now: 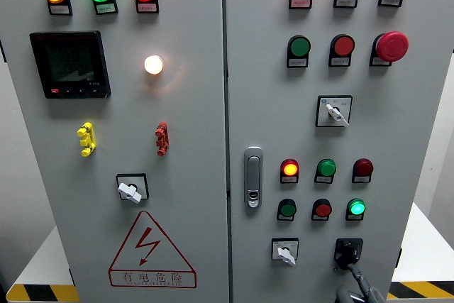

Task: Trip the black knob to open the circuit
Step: 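Grip the black knob with the right hand and rotate it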

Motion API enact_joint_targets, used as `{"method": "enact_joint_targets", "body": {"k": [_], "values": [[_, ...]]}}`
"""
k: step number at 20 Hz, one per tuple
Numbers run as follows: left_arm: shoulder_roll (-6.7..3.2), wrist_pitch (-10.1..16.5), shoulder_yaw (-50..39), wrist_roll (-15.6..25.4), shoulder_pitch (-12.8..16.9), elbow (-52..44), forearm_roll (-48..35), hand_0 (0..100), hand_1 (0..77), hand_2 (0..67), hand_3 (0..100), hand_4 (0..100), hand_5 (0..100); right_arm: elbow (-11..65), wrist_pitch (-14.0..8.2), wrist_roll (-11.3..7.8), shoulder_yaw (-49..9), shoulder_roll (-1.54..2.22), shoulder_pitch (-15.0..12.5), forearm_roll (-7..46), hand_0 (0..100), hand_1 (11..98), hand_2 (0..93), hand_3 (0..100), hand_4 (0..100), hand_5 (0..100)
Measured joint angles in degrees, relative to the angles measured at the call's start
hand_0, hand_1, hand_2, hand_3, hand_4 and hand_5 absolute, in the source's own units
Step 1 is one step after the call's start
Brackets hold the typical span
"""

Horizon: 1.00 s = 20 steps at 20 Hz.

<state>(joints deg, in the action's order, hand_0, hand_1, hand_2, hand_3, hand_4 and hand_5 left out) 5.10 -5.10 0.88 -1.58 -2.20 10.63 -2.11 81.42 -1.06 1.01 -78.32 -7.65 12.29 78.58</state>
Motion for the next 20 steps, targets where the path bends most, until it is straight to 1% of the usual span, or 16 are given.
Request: {"method": "enact_joint_targets", "body": {"k": [12, 15, 17, 18, 20], "values": [[0.00, 0.00, 0.00, 0.00, 0.00, 0.00, 0.00, 0, 0.0, 19.5, 26, 10, 9, -0.78, -0.08, -0.18, -1.22, -0.10, 0.03, 0.08, 97, 49.8, 0.0, 92, 98, 100], [0.00, 0.00, 0.00, 0.00, 0.00, 0.00, 0.00, 0, 0.0, 19.5, 26, 10, 9, -0.91, -0.09, -0.21, -1.49, -0.29, -0.05, 0.02, 97, 49.6, 0.0, 92, 97, 100], [0.00, 0.00, 0.00, 0.00, 0.00, 0.00, 0.00, 0, 0.0, 19.5, 26, 10, 9, -0.96, -0.09, -0.22, -1.64, -0.33, -0.14, 0.00, 97, 49.6, 0.0, 92, 97, 100], [0.00, 0.00, 0.00, 0.00, 0.00, 0.00, 0.00, 0, 0.0, 19.5, 26, 10, 9, -0.96, -0.09, -0.23, -1.81, -0.30, -0.21, 0.00, 97, 49.5, 0.0, 92, 97, 100], [0.00, 0.00, 0.00, 0.00, 0.00, 0.00, 0.00, 0, 0.0, 19.5, 26, 10, 9, -0.96, -0.09, -0.23, -2.22, -0.06, -0.30, -0.01, 97, 49.5, 0.0, 92, 97, 100]]}}
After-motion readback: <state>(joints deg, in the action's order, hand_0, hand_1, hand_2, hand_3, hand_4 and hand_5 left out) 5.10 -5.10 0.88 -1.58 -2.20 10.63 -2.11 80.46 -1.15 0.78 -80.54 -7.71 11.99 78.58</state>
